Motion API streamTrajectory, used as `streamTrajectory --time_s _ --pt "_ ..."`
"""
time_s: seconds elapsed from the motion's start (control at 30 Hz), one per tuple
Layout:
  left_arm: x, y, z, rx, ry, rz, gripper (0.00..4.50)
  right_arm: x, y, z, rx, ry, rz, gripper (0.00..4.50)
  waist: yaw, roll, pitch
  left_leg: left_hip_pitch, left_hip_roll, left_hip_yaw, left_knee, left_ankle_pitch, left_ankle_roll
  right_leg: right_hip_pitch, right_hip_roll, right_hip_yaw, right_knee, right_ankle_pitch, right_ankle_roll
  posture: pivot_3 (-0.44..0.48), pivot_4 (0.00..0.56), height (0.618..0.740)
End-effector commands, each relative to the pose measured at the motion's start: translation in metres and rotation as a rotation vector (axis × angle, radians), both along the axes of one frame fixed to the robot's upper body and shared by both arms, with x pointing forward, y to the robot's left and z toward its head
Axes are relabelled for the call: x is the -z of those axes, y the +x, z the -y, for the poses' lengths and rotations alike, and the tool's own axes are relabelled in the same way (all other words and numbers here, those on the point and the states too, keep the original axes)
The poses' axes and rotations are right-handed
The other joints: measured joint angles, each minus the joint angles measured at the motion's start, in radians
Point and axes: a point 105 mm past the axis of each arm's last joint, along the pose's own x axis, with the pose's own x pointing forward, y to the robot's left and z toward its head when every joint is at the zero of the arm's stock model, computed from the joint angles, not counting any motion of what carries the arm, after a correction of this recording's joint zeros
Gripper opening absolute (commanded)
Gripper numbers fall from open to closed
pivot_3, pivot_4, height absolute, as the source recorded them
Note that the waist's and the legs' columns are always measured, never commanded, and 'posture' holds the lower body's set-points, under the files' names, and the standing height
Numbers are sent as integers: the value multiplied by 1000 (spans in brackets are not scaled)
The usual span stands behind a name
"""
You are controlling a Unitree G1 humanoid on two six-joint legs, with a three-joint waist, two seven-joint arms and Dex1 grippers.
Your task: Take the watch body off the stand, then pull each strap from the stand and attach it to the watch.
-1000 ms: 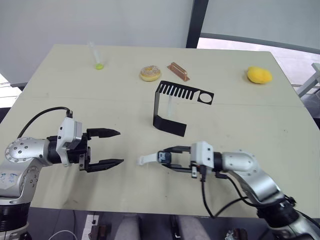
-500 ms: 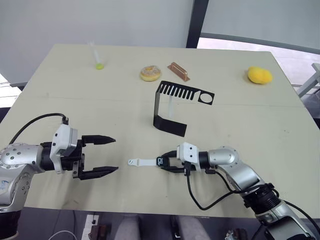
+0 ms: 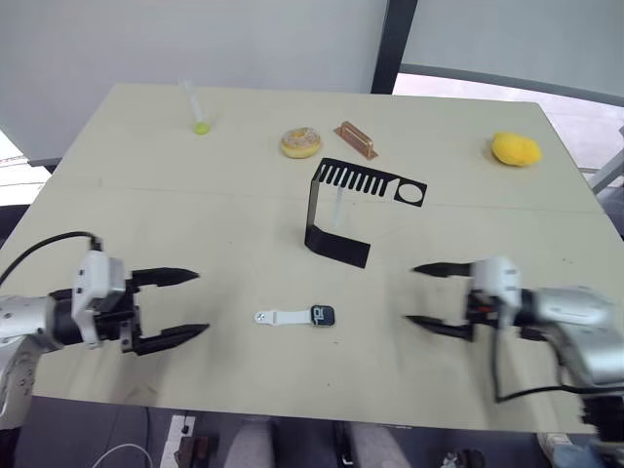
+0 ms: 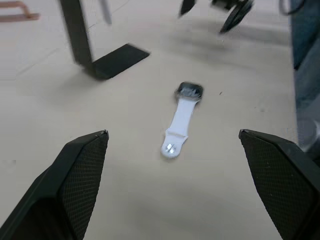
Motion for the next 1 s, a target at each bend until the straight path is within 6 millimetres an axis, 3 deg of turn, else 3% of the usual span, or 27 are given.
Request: streamTrajectory --time_s 0.03,0.13,0.23,0.33,0.53,0.67,0.87,0.9,1.0 --pt "-8 3 -27 -143 5 70 4500 -8 -8 49 226 69 62 4464 -1 -1 0 0 0 0 0 0 0 1 0 0 0 0 0 0 150 740" --pt "1 2 -48 -247 -5 69 4500 7 -22 87 408 64 55 4464 -6 -1 0 2 0 2 -1 0 0 1 -1 2 0 0 0 0 150 740" --pt "6 1 -55 -293 -46 71 4500 17 -26 99 483 92 46 4464 -13 -1 0 2 0 4 -2 0 0 0 0 3 0 0 0 0 150 740" --pt "8 -2 -47 -260 -64 73 4500 21 -19 78 436 168 28 4464 -17 -1 0 3 1 4 -2 0 0 0 0 4 1 0 0 0 150 740" --pt "-5 2 4 -201 -175 160 4500 20 20 -16 208 341 -51 4464 -19 0 0 2 0 4 0 0 -1 -1 0 4 4 0 0 0 150 740" --pt "-13 2 41 -183 -233 202 4500 20 40 -62 119 398 -94 3179 -8 0 0 1 0 3 0 -1 -2 -2 0 4 5 0 0 0 150 740" --pt "-12 9 92 -186 -252 216 4500 25 70 -114 70 383 -93 222 -8 0 0 1 0 3 2 -1 -2 -2 0 3 5 0 0 0 150 740" --pt "-12 10 101 -177 -256 222 4500 26 75 -118 74 383 -92 41 -8 0 0 1 0 3 2 -1 -2 -2 0 3 6 0 0 0 150 740" --pt "-14 18 122 -179 -270 233 4500 26 89 -125 96 385 -85 41 -8 0 0 1 0 3 3 -1 -2 -2 1 3 6 0 0 0 150 740"
